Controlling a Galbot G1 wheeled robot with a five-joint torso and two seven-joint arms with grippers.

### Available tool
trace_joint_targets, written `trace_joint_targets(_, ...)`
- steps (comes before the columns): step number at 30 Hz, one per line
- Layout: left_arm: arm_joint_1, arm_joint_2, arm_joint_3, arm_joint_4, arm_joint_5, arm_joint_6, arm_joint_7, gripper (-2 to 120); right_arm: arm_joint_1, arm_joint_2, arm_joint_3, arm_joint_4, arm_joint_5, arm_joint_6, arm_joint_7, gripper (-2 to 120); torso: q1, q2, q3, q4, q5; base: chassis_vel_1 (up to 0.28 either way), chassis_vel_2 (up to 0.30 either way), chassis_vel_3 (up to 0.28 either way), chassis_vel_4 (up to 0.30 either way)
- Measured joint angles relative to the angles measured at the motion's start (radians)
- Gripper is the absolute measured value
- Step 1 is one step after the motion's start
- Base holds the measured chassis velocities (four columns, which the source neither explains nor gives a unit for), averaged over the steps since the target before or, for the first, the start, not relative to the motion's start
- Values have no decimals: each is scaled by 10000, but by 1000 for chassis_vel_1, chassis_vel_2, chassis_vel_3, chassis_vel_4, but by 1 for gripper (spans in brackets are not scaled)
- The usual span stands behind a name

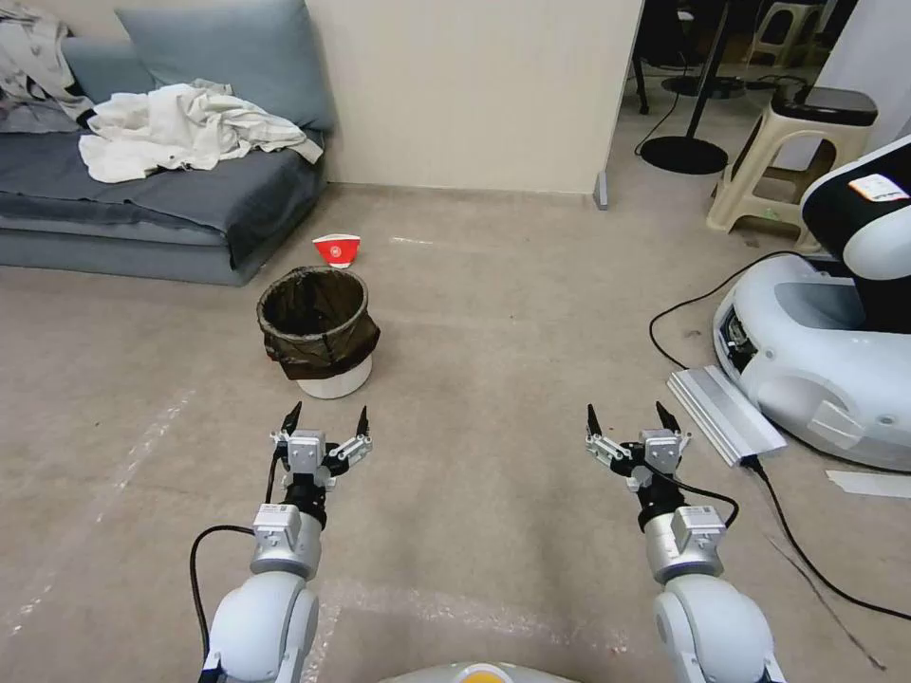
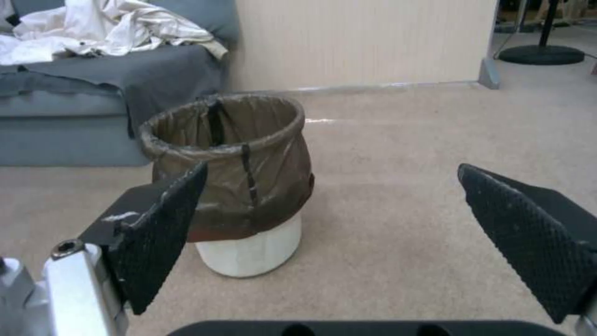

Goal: Pick up the trash can from the floor.

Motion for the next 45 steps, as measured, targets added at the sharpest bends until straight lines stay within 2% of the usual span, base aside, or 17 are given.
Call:
trace_joint_targets(29, 55, 4, -26, -77, -8, 0, -3, 100, -47, 23, -4, 58, 4, -14, 0, 100, -1, 0, 0, 0, 1, 0, 0, 0, 0)
trace_joint_targets(31, 487, 56, -277, -663, -171, 0, -78, 100, -410, 216, -68, 709, 101, -193, 24, 100, 0, 0, 0, 0, 1, 0, 0, 0, 0)
trace_joint_targets(33, 533, 62, -303, -724, -189, 0, -88, 100, -449, 238, -74, 779, 112, -212, 29, 100, 0, 0, 0, 0, 1, 0, 0, 0, 0)
trace_joint_targets(37, 1735, 206, -995, -2328, -654, 25, -334, 100, -1434, 773, -260, 2560, 415, -711, 166, 100, 0, 0, -1, 0, -2, 0, 0, 0, 0)
trace_joint_targets(38, 1735, 206, -995, -2328, -654, 25, -334, 100, -1434, 773, -260, 2560, 415, -711, 166, 100, 0, 0, -1, 0, -2, 0, 0, 0, 0)
trace_joint_targets(41, 2578, 311, -1486, -3449, -982, 56, -505, 100, -1778, 911, -296, 3101, 499, -814, 180, 100, 0, 0, -1, -1, 1, 0, 0, 0, 0)
trace_joint_targets(42, 2578, 311, -1486, -3449, -982, 56, -505, 100, -1778, 911, -296, 3101, 499, -814, 180, 100, 0, 0, -1, -1, 1, 0, 0, 0, 0)
trace_joint_targets(44, 3190, 391, -1832, -4264, -1228, 110, -621, 100, -1830, 906, -275, 3141, 500, -820, 180, 100, -1, 1, 0, 3, 1, 0, 0, 0, 0)
trace_joint_targets(45, 3296, 412, -1881, -4393, -1298, 199, -621, 100, -1836, 898, -270, 3141, 500, -820, 177, 100, -1, 0, -1, 4, 6, 0, 0, 0, 0)
